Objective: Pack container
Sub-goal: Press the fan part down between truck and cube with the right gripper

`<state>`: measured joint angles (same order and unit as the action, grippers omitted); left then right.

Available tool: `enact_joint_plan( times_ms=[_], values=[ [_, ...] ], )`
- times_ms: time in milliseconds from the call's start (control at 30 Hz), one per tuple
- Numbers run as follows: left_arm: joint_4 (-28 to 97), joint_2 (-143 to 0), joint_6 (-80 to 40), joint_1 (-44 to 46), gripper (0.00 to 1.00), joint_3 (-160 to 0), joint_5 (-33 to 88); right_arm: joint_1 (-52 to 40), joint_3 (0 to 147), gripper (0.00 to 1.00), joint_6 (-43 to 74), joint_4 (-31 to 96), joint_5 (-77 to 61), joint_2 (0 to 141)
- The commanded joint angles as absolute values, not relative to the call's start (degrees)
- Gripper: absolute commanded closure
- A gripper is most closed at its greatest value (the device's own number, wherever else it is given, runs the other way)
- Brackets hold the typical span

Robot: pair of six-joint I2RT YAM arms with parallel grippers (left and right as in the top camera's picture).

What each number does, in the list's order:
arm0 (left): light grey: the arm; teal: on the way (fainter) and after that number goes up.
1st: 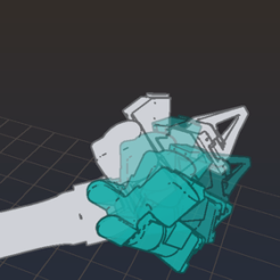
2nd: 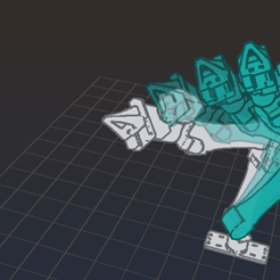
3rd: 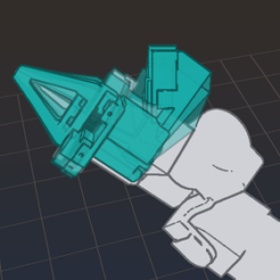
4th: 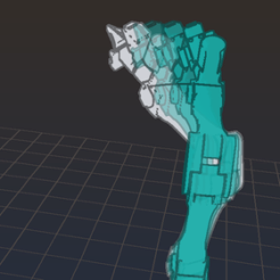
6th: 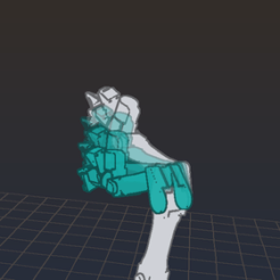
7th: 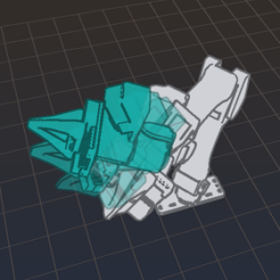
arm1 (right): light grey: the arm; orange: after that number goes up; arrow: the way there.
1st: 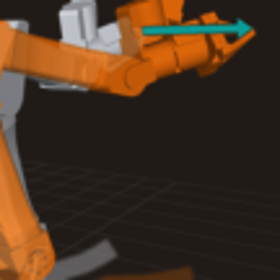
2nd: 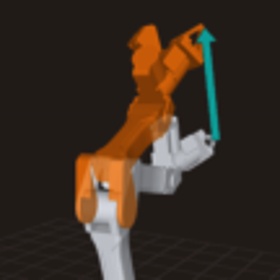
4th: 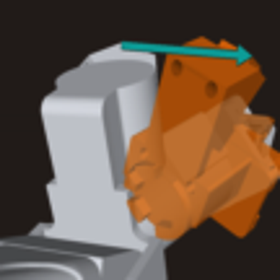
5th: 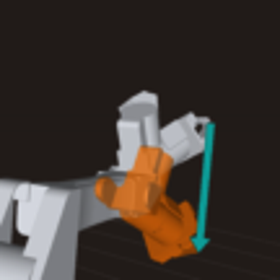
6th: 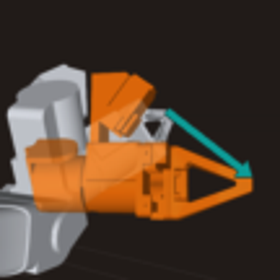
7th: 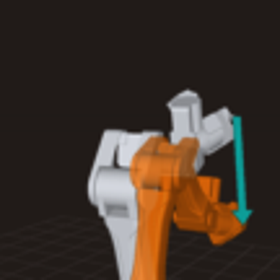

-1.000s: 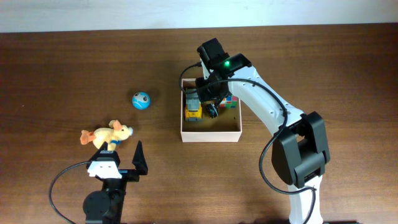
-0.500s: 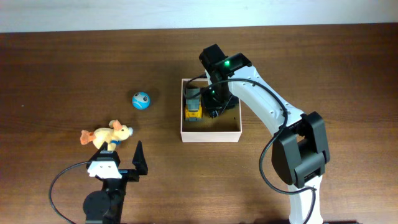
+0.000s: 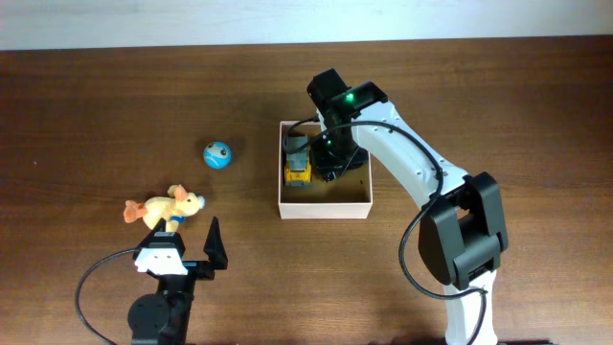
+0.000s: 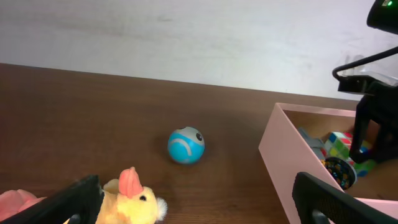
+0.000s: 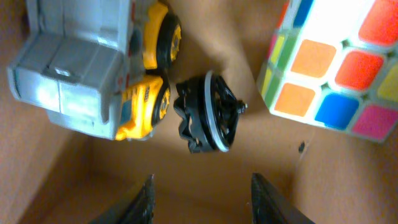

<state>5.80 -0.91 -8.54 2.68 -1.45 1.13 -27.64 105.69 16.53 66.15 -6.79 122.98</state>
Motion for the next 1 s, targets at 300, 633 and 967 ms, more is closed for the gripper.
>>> enact_joint_plan(
  times_ms=[300,633,967],
  values=[
    [5.7,-0.8,-7.4,2.9,0.01,-1.1,1.8,-27.8,100.3,0.56,17.1,65.0,-6.9,123.5],
    [5.7,-0.8,-7.4,2.9,0.01,-1.1,1.8,-27.8,99.2,0.56,17.0,63.0,-6.9,125.6],
    [5.7,-0.8,-7.4,2.9,0.01,-1.1,1.8,-27.7,99.1,0.56,17.1,59.0,-6.2,126.9]
  ],
)
